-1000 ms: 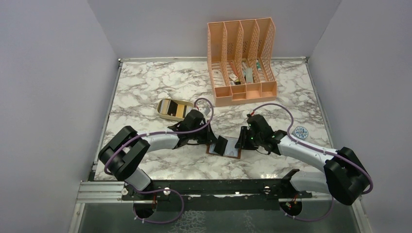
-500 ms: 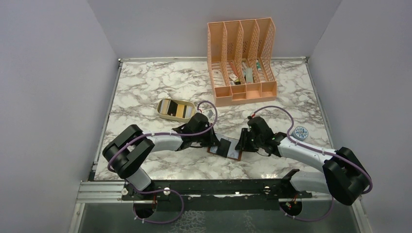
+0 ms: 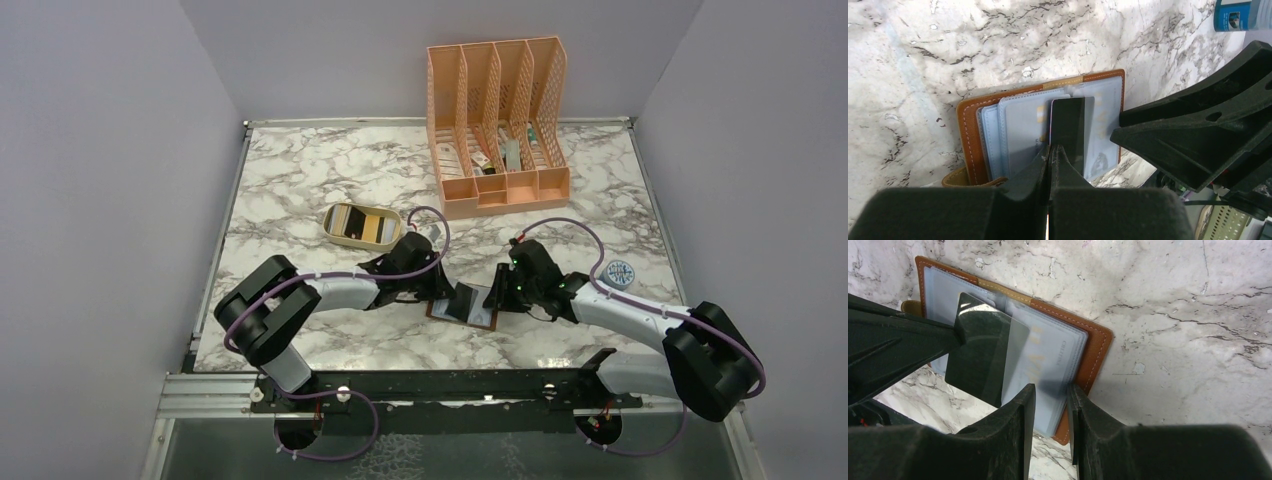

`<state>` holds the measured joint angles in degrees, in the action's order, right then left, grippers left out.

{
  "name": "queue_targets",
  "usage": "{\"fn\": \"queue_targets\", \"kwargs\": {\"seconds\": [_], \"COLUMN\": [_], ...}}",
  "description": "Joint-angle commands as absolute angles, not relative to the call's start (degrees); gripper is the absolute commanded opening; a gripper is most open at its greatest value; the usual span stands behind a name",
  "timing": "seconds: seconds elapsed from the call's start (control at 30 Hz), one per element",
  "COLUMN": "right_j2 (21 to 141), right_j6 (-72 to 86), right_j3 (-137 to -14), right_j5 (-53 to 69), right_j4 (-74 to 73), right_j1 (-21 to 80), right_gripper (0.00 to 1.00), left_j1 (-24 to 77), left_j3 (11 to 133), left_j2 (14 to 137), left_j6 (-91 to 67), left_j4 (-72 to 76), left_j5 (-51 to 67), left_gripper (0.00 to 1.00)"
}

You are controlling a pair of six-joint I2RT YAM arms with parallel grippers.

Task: Put the credit cards into the card holder
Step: Insert the credit card into the card holder.

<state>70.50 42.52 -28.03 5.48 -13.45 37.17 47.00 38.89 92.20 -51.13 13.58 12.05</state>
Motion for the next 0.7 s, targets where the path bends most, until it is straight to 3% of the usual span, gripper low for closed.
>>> {"fn": "queue_targets", "kwargs": {"seconds": [0.0, 0.67], "right_j2": [69.65, 66.38], "right_j6": [44.57, 49.45], "right_j3": [-27.43, -21.59], "right_j5": [6.20, 9.80], "right_j4": [-12.97, -10.55], "right_j1": [37.53, 37.52], "right_gripper": [0.30, 0.29], "left_j1": [47.66, 51.09], "left_j3": [39.22, 38.50], "left_j2": [93.24, 93.84], "left_j6": [-52.75, -55.32], "left_j4": [14.12, 16.34], "left_j5": [8.23, 2.56], "left_gripper": [0.00, 0.00]}}
